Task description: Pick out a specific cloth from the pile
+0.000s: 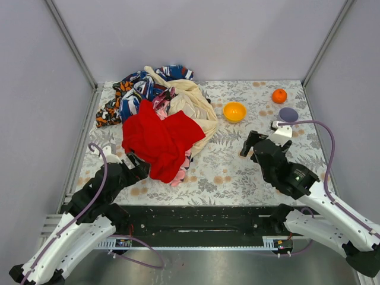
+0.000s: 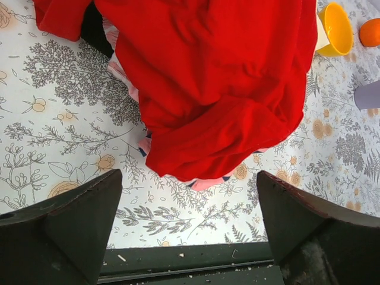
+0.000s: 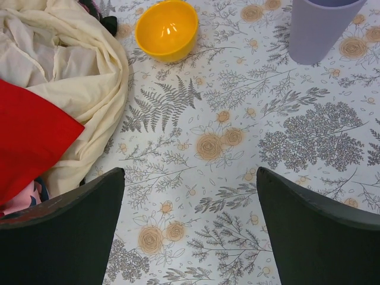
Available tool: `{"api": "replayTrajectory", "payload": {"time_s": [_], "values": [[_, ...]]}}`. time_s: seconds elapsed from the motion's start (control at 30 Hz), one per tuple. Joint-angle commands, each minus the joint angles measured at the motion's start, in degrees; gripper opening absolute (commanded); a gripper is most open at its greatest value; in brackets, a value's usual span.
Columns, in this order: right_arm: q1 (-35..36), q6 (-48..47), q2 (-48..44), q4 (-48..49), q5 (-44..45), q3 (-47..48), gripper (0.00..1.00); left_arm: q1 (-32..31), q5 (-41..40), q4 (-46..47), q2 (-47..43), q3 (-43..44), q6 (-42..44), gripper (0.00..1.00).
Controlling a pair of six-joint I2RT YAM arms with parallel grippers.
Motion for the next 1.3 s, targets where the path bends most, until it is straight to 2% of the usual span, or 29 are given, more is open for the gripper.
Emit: {"api": "replayTrajectory", "payload": {"time_s": [0.0, 0.23, 0.43, 0.67, 0.97, 1.1, 1.27], "values": [[-0.12, 1.3, -1.77, 2.27, 0.01, 0.32, 0.99, -0.09, -0.33, 2.54, -1.13, 0.17, -0.25, 0.99], [-0.12, -4.23, -4.93, 9.56, -4.29, -4.34, 0.99, -0.09, 0.72, 3.15, 1.94, 1.4, 0.46, 0.99], [-0.12, -8.54, -6.34, 15.02, -8.51, -8.47, 1.0, -0.09, 6.86, 9.2, 8.26, 3.77, 3.0, 0.99], [-0.12, -11.0, -5.2, 19.23, -9.75, -10.5, 1.0, -1.84, 15.13, 17.74, 24.86, 11.23, 8.27, 0.99], [-0.12, -13.99, -0.02, 21.88, -18.27, -9.62, 0.99, -11.42, 6.62, 17.31, 48.76, 25.38, 15.83, 0.99], [-0.12, -14.17, 0.43, 20.39, -18.28, -9.18, 0.99, -12.74, 2.4, 14.76, 58.96, 31.36, 17.85, 0.99], [-0.12, -13.82, -2.21, 19.77, -18.81, -10.32, 0.99, -13.01, -7.17, 7.3, 71.8, 40.5, 17.34, 0.99]]}}
